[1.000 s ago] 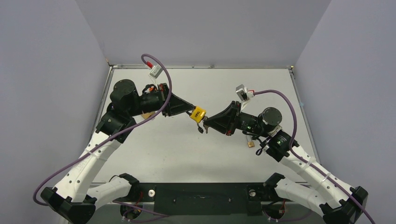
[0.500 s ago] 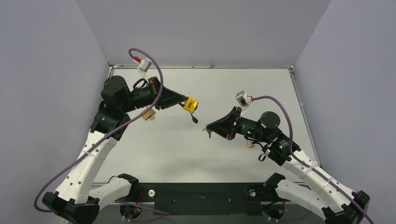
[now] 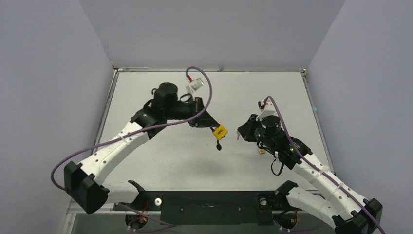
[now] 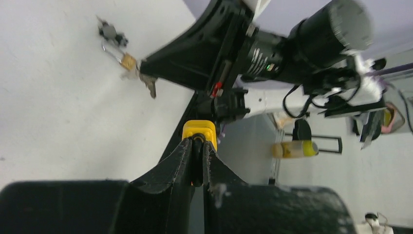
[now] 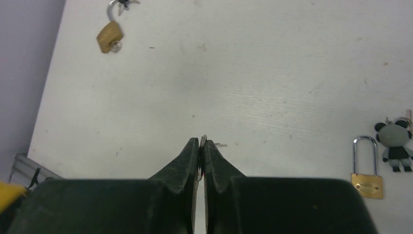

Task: Lock with the key
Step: Place the lock at the center of the board.

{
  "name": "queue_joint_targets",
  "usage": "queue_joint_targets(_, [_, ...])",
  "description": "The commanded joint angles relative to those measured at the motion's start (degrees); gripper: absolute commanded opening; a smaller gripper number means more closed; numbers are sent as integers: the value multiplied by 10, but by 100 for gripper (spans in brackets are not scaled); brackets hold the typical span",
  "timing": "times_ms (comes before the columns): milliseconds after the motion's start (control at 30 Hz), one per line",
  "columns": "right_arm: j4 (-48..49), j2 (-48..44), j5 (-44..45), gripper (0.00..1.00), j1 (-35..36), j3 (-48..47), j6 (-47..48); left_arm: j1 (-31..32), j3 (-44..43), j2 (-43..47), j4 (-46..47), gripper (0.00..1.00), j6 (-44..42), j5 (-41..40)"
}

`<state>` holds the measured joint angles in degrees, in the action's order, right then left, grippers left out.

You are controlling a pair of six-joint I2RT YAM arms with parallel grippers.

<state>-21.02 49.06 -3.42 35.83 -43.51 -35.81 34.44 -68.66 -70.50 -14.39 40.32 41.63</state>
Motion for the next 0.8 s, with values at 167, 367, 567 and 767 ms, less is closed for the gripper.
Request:
queue_joint_targets(167, [-64, 30, 127, 0, -32, 22, -69, 111, 16, -168, 58, 0, -35, -5])
queue_joint_targets(367, [-47, 42, 122, 0, -41, 64, -81, 122, -14, -295, 74, 0, -58, 0])
queue_joint_targets(567, [-29, 56, 109, 0, -44, 88, -84, 126, -67, -403, 65, 0, -79, 6])
queue_joint_targets(767, [8, 86, 78, 0, -45, 108, -97, 124, -120, -464, 55, 0, -88, 8])
